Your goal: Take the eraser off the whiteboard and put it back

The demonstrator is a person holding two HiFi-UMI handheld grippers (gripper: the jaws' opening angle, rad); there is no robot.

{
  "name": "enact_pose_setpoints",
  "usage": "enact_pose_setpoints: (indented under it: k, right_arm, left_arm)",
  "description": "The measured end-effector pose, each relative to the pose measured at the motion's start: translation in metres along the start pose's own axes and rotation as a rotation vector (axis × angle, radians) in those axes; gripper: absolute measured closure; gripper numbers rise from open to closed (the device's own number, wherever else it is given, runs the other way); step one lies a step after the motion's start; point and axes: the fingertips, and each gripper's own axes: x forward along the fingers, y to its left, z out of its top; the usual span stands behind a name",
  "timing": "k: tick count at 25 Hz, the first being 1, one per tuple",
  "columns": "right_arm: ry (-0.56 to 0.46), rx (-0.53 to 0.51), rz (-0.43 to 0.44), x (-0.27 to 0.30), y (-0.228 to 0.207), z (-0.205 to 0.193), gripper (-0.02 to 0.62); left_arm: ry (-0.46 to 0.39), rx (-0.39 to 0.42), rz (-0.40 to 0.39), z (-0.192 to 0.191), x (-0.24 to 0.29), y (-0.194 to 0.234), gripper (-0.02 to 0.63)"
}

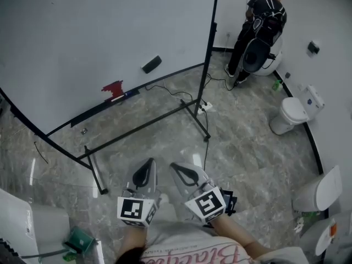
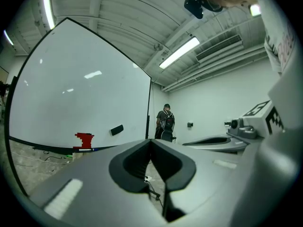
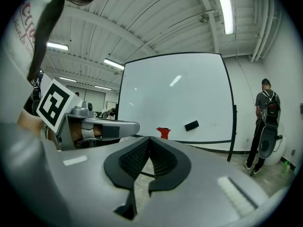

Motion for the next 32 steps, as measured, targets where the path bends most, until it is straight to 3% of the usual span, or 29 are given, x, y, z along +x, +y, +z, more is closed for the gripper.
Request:
enact_pose_setpoints:
  k: [13,18,27,32]
  right_arm:
    - [-0.024,0.002,-0.064,0.111,-0.060,0.024,0.594]
    - [0.026,-0.053,-0.113,0.140,-0.076,0.020,0.592]
    - [0.008,0.032,-0.158,0.190,-0.126,0.017,0.592]
    - [0.019,0.112,-0.130,0.233,-0.162,0.011,0.475]
  left_arm:
    - [-0.005,0.013,-0.068,0.018,0.093,0.079,0.606]
    - [0.011,0.004,-0.071,0.013,0.114,0.100,0.606]
    - [0.033,-0.019,-0.043,-0.002,0.155,0.131,0.606]
    - [0.019,-0.007,-0.011,0.003,0.187,0.153,0.606]
